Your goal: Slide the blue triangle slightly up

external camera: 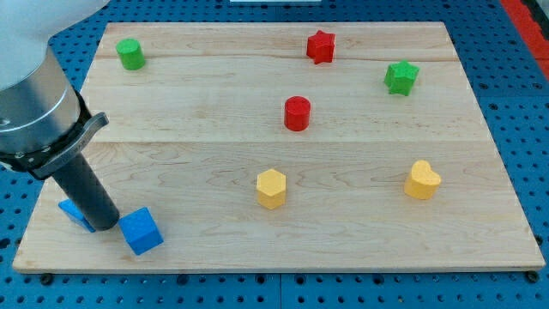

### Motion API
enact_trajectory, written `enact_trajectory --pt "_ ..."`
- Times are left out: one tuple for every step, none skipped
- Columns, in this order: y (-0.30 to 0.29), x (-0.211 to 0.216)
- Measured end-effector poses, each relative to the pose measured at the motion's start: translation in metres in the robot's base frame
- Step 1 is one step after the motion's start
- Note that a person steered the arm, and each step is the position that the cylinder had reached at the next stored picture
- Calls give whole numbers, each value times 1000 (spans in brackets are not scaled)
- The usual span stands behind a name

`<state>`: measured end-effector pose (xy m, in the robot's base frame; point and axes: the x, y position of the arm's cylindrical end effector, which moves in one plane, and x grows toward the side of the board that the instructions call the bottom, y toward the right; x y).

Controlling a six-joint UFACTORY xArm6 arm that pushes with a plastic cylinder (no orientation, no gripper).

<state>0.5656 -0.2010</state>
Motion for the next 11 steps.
enact_trajectory --pt "0 0" --pt "18 4" --pt "24 20" --pt "22 33" --pt "-5 36" --pt "-50 36" --pt "-23 19" --pt "3 -11" --pt "4 -27" --pt "5 -27" --pt "6 -27"
